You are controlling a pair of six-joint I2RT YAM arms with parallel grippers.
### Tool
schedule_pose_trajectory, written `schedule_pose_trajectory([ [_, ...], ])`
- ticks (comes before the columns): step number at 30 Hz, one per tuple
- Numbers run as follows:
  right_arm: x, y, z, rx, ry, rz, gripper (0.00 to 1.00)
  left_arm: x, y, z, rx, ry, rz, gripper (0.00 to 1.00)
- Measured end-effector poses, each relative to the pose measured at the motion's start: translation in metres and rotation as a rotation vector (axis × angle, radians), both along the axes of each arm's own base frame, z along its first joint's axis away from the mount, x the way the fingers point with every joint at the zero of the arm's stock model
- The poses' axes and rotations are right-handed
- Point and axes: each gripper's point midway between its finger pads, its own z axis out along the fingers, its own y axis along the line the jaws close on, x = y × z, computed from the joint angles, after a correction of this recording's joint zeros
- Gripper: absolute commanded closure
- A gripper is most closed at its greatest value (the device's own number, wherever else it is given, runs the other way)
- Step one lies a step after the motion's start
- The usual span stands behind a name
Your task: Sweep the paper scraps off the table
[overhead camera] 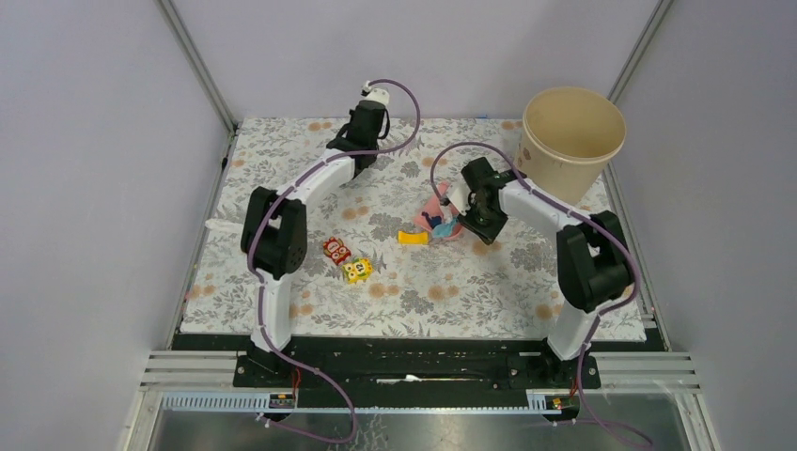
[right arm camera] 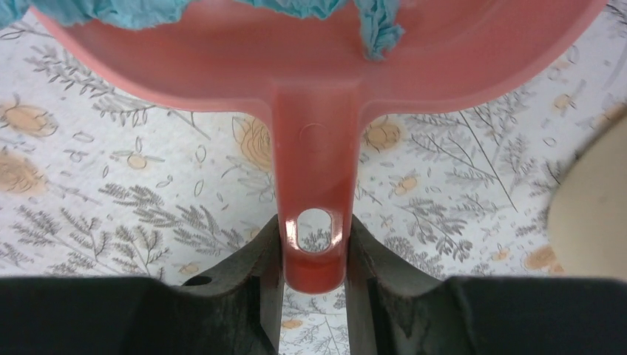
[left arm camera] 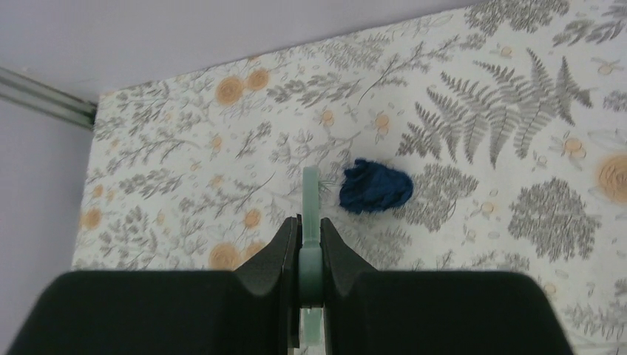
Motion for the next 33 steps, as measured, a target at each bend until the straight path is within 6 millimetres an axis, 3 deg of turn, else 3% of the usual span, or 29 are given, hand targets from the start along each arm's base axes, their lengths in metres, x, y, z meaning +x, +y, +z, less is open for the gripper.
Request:
schedule_pose_trajectory([
  [3, 0.004, 0.0, -0.019, -0.034, 0.049, 0.003, 1.0, 0.025, -0.007, -0.011, -0.039, 0.0, -0.027, 1.0],
  [8, 0.021, -0.005, -0.033, -0.053, 0.073, -0.024, 1.0, 0.051, -0.028, -0.019, -0.095, -0.011, -0.148, 1.0],
  [12, 0.037, -0.009, -0.032, -0.052, 0.052, -0.048, 1.0, 0.055, -0.052, -0.023, -0.146, -0.002, -0.274, 1.0],
  [17, 0.038, -0.015, -0.032, -0.068, 0.05, -0.056, 1.0, 0.047, -0.089, -0.02, -0.238, 0.003, -0.446, 1.0],
  [22, 0.038, -0.015, -0.032, -0.072, 0.051, -0.058, 1.0, 0.011, -0.128, -0.023, -0.293, 0.043, -0.6, 1.0],
  [30, 0.033, -0.017, -0.035, -0.082, 0.074, -0.064, 1.0, -0.097, -0.214, -0.01, -0.481, 0.143, -0.894, 1.0],
  [33, 0.027, -0.02, -0.037, -0.088, 0.091, -0.063, 1.0, -0.117, -0.219, -0.006, -0.582, 0.179, -0.907, 1.0],
])
